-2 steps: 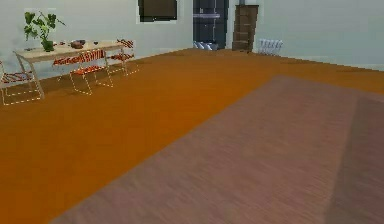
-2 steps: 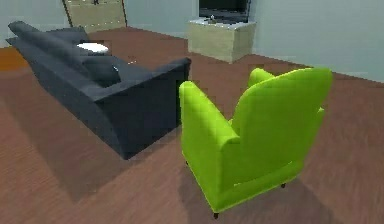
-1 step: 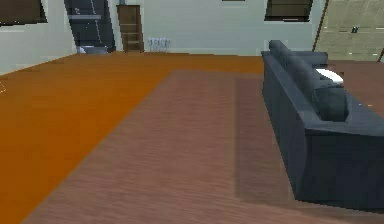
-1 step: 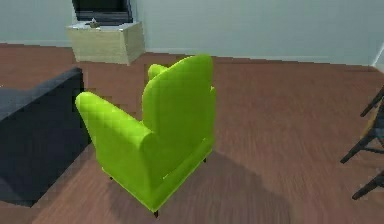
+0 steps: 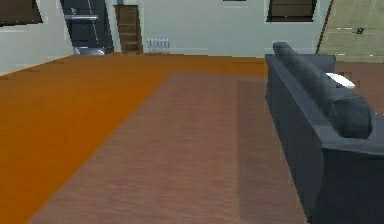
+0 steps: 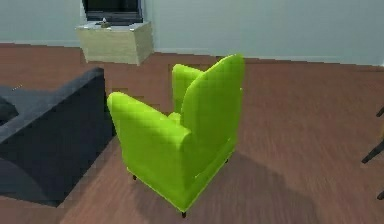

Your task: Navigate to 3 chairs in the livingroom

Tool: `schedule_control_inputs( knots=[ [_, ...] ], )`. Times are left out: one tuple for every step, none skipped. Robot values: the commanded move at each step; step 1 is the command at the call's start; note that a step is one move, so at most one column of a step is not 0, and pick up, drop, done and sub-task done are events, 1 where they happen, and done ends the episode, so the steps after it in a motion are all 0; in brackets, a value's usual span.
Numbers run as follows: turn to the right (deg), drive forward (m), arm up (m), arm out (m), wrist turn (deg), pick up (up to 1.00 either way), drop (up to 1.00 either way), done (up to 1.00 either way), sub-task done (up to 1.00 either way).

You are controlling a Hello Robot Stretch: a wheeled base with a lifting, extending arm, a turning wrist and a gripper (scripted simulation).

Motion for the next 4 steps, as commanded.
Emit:
schedule_control_inputs(
  knots=[
    [6.0, 0.0, 0.0, 0.0, 0.0, 0.0, 0.0, 0.0, 0.0],
    [0.0, 0.85, 0.0, 0.0, 0.0, 0.0, 0.0, 0.0, 0.0],
    [3.0, 0.0, 0.0, 0.0, 0.0, 0.0, 0.0, 0.0, 0.0],
    [0.0, 1.0, 0.0, 0.0, 0.0, 0.0, 0.0, 0.0, 0.0]
  ],
)
